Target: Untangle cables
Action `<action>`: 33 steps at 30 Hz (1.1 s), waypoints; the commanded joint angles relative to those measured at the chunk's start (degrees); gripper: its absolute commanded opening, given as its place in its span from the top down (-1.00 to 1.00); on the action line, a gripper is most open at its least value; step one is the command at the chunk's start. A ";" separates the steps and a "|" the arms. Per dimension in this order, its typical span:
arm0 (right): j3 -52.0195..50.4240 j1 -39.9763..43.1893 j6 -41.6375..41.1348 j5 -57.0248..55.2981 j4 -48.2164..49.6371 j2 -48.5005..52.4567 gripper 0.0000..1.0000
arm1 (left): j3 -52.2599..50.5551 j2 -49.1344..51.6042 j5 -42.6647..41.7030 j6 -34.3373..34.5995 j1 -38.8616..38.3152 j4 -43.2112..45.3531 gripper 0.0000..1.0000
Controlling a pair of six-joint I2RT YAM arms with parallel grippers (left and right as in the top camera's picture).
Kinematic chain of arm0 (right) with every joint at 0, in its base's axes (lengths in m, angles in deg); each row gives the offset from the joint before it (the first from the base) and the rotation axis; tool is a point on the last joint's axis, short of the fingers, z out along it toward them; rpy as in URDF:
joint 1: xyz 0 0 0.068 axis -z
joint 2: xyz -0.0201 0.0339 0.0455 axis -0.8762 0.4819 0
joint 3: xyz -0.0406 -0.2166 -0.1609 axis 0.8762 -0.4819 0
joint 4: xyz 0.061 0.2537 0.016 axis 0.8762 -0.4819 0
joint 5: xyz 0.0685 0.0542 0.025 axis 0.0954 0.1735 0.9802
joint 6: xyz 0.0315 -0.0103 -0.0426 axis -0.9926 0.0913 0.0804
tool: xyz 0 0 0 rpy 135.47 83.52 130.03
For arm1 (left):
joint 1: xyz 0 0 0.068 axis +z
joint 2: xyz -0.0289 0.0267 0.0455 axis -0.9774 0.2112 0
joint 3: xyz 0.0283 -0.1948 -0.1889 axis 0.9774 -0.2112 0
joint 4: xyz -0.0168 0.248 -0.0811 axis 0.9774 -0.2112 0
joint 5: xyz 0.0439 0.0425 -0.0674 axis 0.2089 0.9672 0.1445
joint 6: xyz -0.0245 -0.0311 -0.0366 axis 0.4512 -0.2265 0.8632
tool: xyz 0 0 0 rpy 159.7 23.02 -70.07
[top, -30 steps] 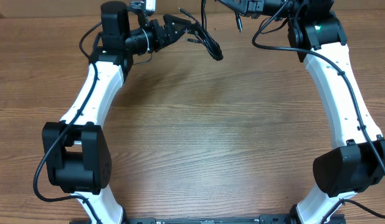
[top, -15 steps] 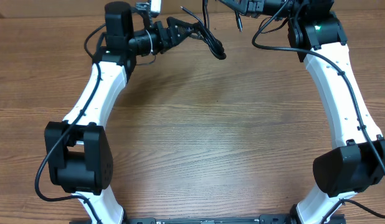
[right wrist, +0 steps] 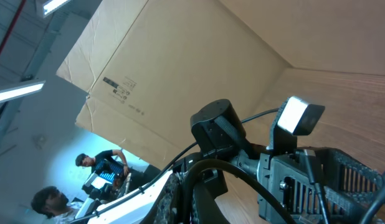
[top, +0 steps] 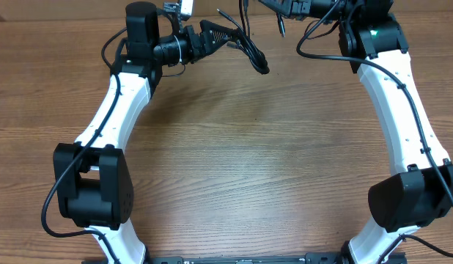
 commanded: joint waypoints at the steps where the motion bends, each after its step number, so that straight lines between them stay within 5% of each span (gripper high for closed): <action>1: 0.50 -0.07 0.50 -1.49 0.37 -0.09 0.92 | 0.50 -0.59 -3.41 -0.55 1.29 0.46 -0.99; 33: 0.50 2.05 0.48 -3.61 0.37 -0.09 0.92 | 0.52 -0.59 -8.55 -4.39 4.35 0.33 -0.99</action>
